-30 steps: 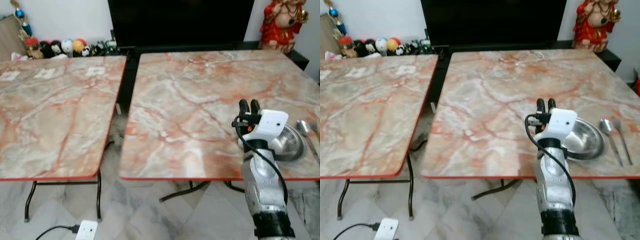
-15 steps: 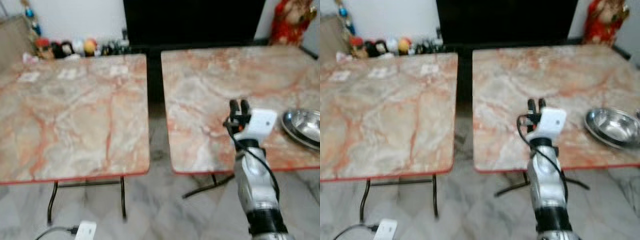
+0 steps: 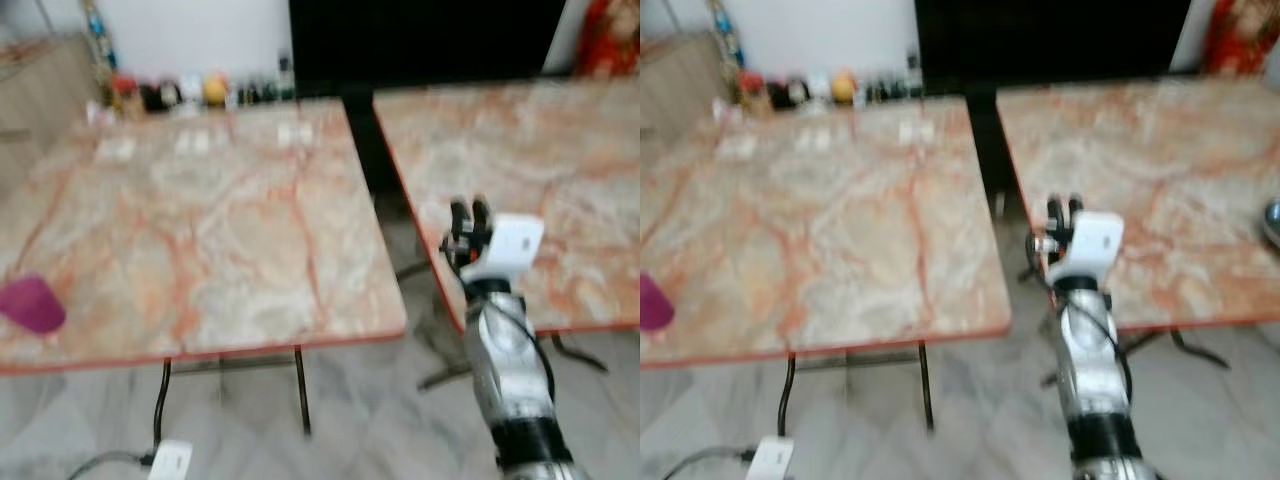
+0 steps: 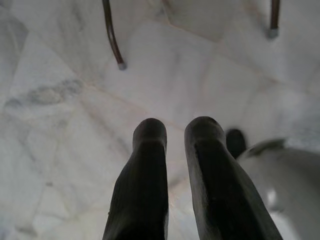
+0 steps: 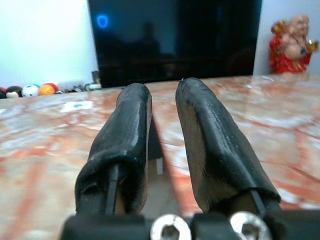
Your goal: Setting the table
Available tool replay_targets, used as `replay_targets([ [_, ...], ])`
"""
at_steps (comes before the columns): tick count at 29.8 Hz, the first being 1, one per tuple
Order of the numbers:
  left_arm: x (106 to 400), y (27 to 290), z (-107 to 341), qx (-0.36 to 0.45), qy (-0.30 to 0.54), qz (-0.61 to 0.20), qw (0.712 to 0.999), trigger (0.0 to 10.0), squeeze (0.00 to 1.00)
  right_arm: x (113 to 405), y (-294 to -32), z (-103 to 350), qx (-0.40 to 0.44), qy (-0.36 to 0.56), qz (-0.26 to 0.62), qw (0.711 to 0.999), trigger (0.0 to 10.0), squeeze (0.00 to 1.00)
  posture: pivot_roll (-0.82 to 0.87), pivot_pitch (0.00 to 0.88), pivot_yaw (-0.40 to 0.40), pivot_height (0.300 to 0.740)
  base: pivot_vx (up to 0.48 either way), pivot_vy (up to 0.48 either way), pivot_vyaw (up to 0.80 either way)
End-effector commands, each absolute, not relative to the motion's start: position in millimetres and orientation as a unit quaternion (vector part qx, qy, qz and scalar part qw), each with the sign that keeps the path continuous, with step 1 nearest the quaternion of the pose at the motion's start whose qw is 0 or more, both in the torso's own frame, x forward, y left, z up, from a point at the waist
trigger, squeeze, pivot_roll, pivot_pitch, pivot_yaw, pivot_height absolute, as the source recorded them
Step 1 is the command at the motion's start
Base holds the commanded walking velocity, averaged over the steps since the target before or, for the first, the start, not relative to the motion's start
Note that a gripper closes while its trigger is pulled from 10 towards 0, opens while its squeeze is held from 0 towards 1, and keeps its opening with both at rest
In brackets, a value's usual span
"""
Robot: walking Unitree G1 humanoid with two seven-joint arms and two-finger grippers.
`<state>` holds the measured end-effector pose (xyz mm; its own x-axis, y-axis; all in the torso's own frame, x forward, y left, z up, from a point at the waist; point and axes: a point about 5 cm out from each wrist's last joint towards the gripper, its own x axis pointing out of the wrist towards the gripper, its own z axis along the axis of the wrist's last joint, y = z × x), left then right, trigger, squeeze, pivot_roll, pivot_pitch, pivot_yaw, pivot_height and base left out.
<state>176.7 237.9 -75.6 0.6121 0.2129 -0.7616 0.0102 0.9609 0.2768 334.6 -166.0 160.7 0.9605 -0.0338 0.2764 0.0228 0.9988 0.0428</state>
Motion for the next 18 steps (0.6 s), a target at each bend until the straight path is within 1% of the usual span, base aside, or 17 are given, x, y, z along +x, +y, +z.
replay_targets([
  [1, 168.5, 245.4, -77.5, 0.127, 0.449, 0.067, 0.882, 10.0, 0.00, 336.2, -152.9, 163.7, 0.024, -0.141, 0.006, 0.990, 10.0, 0.00, -0.07, 0.000, 0.015, 0.740, 0.000, 0.480, 0.00],
  [5, 168.6, 246.3, -77.2, 0.128, 0.448, 0.068, 0.882, 10.0, 0.00, 335.9, -151.3, 163.7, 0.029, -0.140, 0.011, 0.990, 10.0, 0.00, -0.08, 0.003, 0.016, 0.740, 0.000, 0.480, 0.00],
  [6, 168.7, 246.8, -77.1, 0.127, 0.448, 0.068, 0.882, 10.0, 0.00, 336.1, -150.0, 164.4, 0.030, -0.139, 0.014, 0.990, 10.0, 0.06, -0.08, 0.008, 0.018, 0.740, 0.000, 0.480, 0.00],
  [7, 168.5, 247.0, -77.1, 0.128, 0.448, 0.068, 0.882, 10.0, 0.00, 336.2, -149.5, 164.7, 0.029, -0.139, 0.015, 0.990, 10.0, 0.06, -0.08, 0.008, 0.018, 0.740, 0.000, 0.480, 0.00],
  [8, 168.4, 247.1, -77.1, 0.128, 0.448, 0.068, 0.882, 10.0, 0.00, 336.3, -149.0, 165.8, 0.033, -0.142, 0.016, 0.989, 10.0, 1.00, -0.08, 0.015, 0.019, 0.740, 0.000, 0.480, 0.00],
  [16, 168.3, 247.5, -77.0, 0.127, 0.448, 0.070, 0.882, 10.0, 0.00, 337.8, -148.0, 169.0, 0.031, -0.145, 0.022, 0.989, 10.0, 1.00, -0.07, 0.030, 0.016, 0.740, 0.000, 0.480, 0.00],
  [17, 168.4, 247.6, -76.9, 0.127, 0.448, 0.071, 0.882, 10.0, 0.00, 338.0, -146.6, 168.4, 0.028, -0.142, 0.025, 0.989, 10.0, 0.56, -0.07, 0.036, 0.016, 0.740, 0.000, 0.480, 0.00],
  [18, 168.3, 247.8, -76.9, 0.127, 0.448, 0.071, 0.882, 10.0, 0.00, 337.9, -145.5, 168.1, 0.030, -0.141, 0.028, 0.989, 10.0, 0.00, -0.07, 0.036, 0.016, 0.740, 0.000, 0.480, 0.00],
])
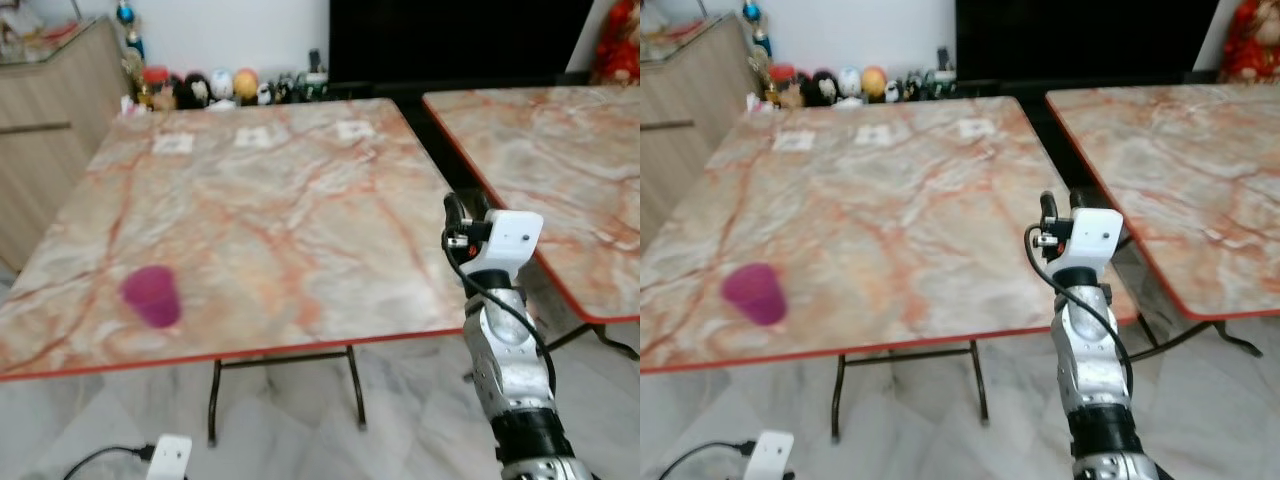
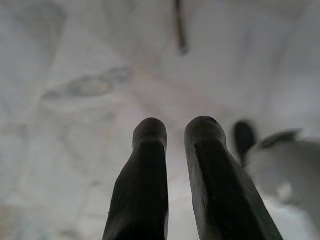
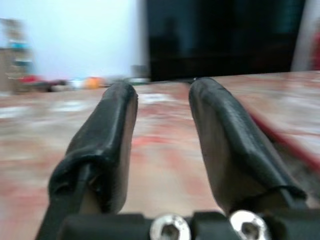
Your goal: Setting the table
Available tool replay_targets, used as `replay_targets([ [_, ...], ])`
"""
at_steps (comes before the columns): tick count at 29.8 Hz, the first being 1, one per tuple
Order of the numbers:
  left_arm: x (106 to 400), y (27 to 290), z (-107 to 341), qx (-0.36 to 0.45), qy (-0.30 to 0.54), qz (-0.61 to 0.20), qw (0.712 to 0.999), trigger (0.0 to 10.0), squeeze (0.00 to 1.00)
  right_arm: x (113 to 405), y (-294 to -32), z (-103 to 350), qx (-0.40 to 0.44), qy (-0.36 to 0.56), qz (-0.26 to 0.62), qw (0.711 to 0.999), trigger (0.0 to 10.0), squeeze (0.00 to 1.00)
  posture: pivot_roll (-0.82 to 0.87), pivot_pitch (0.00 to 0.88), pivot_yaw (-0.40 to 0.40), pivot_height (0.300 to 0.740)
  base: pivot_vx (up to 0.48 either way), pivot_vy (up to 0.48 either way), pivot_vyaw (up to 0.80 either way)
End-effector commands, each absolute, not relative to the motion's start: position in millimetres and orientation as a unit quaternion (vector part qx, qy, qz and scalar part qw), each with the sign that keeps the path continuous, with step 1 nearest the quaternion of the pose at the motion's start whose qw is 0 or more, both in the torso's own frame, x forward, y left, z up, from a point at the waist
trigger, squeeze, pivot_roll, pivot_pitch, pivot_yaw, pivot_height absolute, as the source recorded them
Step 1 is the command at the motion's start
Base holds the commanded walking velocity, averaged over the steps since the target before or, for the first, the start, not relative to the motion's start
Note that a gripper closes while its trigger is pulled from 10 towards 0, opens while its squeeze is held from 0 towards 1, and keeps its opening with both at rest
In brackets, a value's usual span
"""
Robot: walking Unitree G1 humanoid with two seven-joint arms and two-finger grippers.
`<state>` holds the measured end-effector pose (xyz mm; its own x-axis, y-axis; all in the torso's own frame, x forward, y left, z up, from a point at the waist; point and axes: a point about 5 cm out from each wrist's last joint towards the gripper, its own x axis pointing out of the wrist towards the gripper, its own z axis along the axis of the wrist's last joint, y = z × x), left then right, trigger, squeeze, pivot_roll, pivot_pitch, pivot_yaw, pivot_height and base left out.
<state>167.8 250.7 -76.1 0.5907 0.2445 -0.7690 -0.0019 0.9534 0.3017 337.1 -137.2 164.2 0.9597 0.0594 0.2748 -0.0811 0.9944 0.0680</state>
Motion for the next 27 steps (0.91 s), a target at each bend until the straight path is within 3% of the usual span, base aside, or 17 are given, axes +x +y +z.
replay_targets([
  [1, 168.1, 248.0, -76.9, 0.127, 0.448, 0.072, 0.882, 10.0, 0.00, 337.8, -144.7, 167.8, 0.031, -0.140, 0.029, 0.989, 10.0, 0.00, -0.07, 0.036, 0.016, 0.740, 0.000, 0.480, 0.00],
  [18, 165.2, 249.7, -77.7, 0.124, 0.450, 0.077, 0.881, 10.0, 0.00, 337.6, -141.5, 167.2, 0.032, -0.134, 0.039, 0.990, 10.0, 0.00, -0.06, 0.050, 0.014, 0.740, 0.000, 0.480, 0.00],
  [23, 165.8, 250.1, -77.2, 0.126, 0.447, 0.076, 0.882, 10.0, 0.00, 336.8, -139.3, 167.6, 0.023, -0.136, 0.045, 0.989, 10.0, 0.00, -0.06, 0.055, 0.015, 0.740, 0.000, 0.060, 0.00],
  [27, 165.9, 250.5, -77.0, 0.128, 0.447, 0.075, 0.882, 10.0, 0.00, 335.6, -139.1, 168.3, 0.024, -0.139, 0.046, 0.989, 10.0, 0.00, -0.06, 0.056, 0.016, 0.740, 0.000, 0.000, 0.75],
])
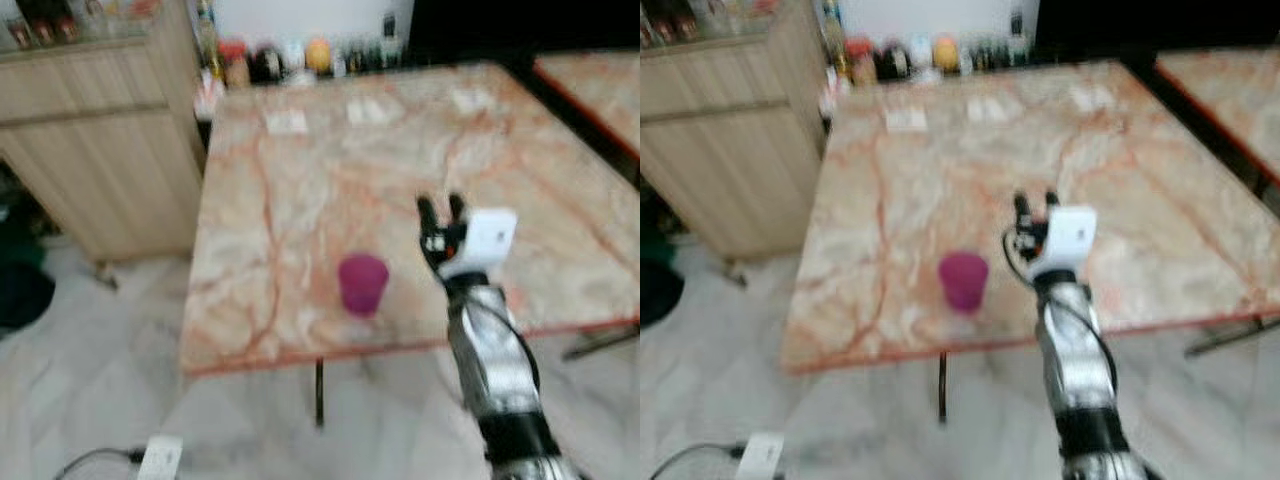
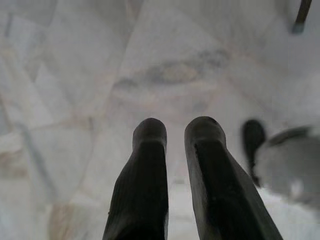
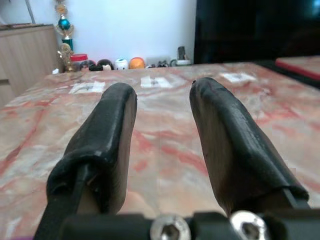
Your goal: Setting the table
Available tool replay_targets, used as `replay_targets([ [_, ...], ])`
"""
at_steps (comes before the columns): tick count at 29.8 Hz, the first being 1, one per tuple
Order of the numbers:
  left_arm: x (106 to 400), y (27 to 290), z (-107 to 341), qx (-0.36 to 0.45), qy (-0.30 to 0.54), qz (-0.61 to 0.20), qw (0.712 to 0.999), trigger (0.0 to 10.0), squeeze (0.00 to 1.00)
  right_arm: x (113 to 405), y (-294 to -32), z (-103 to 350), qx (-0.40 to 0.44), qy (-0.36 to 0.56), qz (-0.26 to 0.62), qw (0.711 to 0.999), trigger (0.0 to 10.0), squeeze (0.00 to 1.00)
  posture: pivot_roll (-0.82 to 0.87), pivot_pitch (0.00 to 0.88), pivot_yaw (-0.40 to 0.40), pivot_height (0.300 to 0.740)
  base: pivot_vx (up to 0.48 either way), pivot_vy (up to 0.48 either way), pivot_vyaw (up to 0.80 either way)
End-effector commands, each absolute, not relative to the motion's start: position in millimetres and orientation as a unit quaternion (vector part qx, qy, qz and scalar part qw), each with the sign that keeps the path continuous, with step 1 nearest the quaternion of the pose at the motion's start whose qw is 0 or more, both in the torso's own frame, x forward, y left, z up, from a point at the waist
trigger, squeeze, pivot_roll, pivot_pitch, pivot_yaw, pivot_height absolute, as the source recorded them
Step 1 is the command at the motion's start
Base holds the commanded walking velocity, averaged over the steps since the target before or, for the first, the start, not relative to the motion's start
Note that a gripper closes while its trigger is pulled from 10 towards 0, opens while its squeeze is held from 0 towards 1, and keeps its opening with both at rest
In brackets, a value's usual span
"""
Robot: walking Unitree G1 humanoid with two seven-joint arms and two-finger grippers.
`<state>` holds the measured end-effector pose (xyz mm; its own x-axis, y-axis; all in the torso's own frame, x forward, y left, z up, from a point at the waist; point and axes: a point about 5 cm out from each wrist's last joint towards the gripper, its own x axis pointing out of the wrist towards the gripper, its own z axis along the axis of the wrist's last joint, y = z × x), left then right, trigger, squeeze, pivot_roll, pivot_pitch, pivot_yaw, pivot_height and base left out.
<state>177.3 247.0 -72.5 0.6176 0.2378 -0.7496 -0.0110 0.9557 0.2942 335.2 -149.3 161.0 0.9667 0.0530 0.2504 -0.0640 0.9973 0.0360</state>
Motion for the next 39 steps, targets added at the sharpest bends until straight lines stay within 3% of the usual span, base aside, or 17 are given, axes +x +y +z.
replay_targets([
  [1, 165.9, 250.4, -77.0, 0.129, 0.447, 0.075, 0.882, 10.0, 0.00, 335.5, -139.6, 168.3, 0.024, -0.139, 0.044, 0.989, 10.0, 0.00, -0.06, 0.056, 0.016, 0.740, 0.000, 0.000, 0.80],
  [14, 166.1, 250.3, -76.7, 0.131, 0.445, 0.071, 0.883, 10.0, 0.00, 320.1, -154.9, 161.1, 0.055, -0.127, -0.027, 0.990, 10.0, 0.00, -0.06, 0.064, 0.017, 0.740, 0.000, 0.000, 0.06],
  [21, 165.9, 251.7, -76.4, 0.135, 0.445, 0.070, 0.883, 10.0, 0.00, 294.1, -159.4, 171.8, 0.080, -0.097, -0.065, 0.990, 10.0, 0.00, -0.07, 0.072, 0.018, 0.740, 0.000, 0.000, 0.00],
  [26, 166.7, 250.9, -76.3, 0.136, 0.445, 0.065, 0.883, 10.0, 0.00, 289.1, -154.5, 172.2, 0.095, -0.047, -0.038, 0.994, 10.0, 0.00, -0.08, 0.073, 0.021, 0.740, 0.000, 0.000, 0.00],
  [31, 167.4, 249.9, -76.3, 0.135, 0.444, 0.063, 0.883, 10.0, 0.00, 292.7, -151.7, 174.1, 0.213, 0.001, -0.045, 0.976, 10.0, 0.00, -0.08, 0.070, 0.021, 0.740, 0.000, 0.000, 0.00],
  [39, 166.6, 248.9, -77.0, 0.134, 0.446, 0.063, 0.883, 10.0, 0.00, 296.2, -141.3, 166.1, 0.193, 0.068, -0.011, 0.979, 10.0, 0.00, -0.07, 0.074, 0.018, 0.740, 0.000, 0.000, 0.00],
])
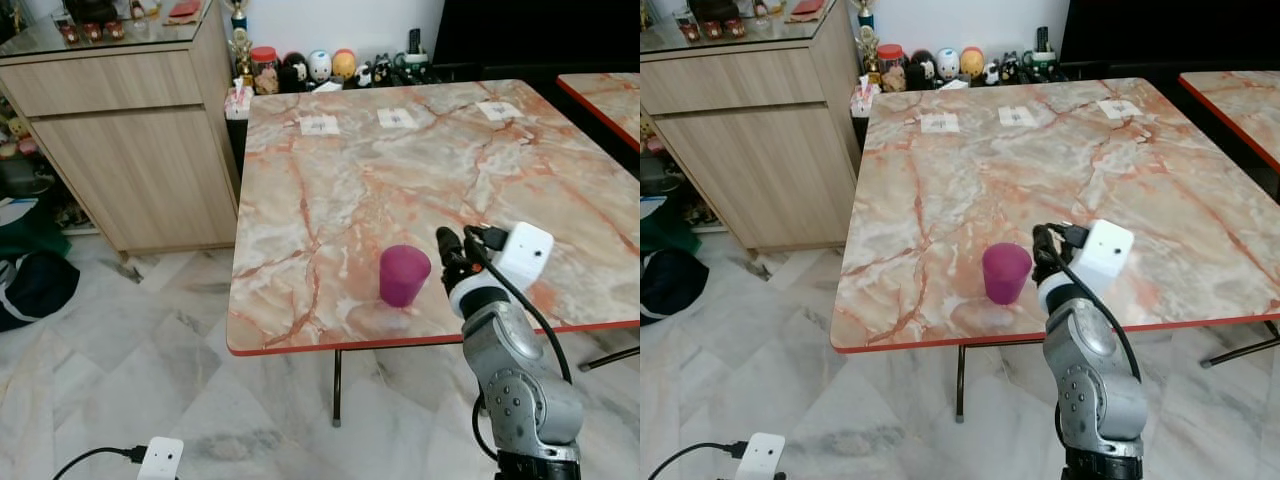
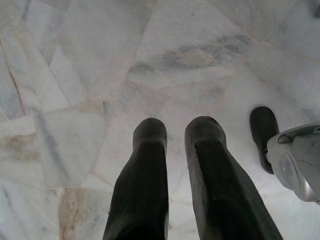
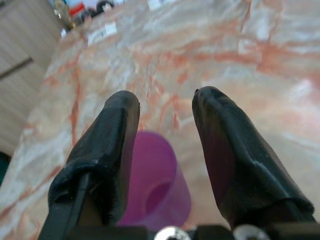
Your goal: Setting the table
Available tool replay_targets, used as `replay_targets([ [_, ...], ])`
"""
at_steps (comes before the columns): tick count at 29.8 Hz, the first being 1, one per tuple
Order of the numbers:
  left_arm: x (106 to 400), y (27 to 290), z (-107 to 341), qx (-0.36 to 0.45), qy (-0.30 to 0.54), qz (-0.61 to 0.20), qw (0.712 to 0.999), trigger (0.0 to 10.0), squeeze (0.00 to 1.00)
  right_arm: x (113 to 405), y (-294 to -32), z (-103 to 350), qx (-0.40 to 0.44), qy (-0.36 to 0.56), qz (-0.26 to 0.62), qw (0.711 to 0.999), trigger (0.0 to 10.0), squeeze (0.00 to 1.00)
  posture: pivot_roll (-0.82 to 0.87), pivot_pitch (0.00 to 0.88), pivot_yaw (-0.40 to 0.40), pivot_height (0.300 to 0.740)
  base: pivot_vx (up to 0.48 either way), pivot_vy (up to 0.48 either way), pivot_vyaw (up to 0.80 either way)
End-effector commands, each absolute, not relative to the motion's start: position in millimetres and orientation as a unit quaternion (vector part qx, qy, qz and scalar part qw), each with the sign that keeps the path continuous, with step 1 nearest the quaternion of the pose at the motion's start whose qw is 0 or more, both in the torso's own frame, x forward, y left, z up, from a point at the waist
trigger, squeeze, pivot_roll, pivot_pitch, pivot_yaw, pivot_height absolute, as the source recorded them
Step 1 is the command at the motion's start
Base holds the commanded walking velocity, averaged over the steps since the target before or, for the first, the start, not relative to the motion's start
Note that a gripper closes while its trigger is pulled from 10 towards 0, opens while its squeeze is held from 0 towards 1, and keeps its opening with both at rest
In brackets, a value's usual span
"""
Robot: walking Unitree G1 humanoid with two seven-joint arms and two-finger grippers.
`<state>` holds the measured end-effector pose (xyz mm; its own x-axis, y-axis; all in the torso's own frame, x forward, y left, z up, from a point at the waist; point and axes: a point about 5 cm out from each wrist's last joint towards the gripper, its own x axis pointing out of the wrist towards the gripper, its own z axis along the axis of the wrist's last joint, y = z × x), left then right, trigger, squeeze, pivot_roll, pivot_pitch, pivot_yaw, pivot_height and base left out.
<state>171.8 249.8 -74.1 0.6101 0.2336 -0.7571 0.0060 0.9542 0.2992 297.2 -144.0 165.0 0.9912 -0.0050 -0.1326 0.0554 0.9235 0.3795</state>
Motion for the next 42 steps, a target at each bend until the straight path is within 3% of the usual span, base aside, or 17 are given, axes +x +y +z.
replay_targets([
  [1, 166.0, 249.0, -77.2, 0.134, 0.446, 0.064, 0.882, 10.0, 0.00, 295.8, -140.9, 165.0, 0.190, 0.080, -0.008, 0.978, 10.0, 0.00, -0.07, 0.074, 0.018, 0.740, 0.000, 0.000, 0.00],
  [9, 163.8, 249.3, -78.1, 0.134, 0.449, 0.064, 0.881, 10.0, 0.00, 297.5, -147.6, 152.9, 0.183, 0.136, -0.009, 0.974, 10.0, 0.00, -0.06, 0.078, 0.019, 0.740, 0.000, 0.000, 0.00],
  [42, 162.6, 250.5, -78.2, 0.136, 0.449, 0.068, 0.880, 10.0, 0.00, 310.4, -145.8, 148.3, 0.204, 0.165, 0.028, 0.965, 10.0, 0.00, -0.06, 0.080, 0.021, 0.740, 0.000, 0.000, 0.00],
])
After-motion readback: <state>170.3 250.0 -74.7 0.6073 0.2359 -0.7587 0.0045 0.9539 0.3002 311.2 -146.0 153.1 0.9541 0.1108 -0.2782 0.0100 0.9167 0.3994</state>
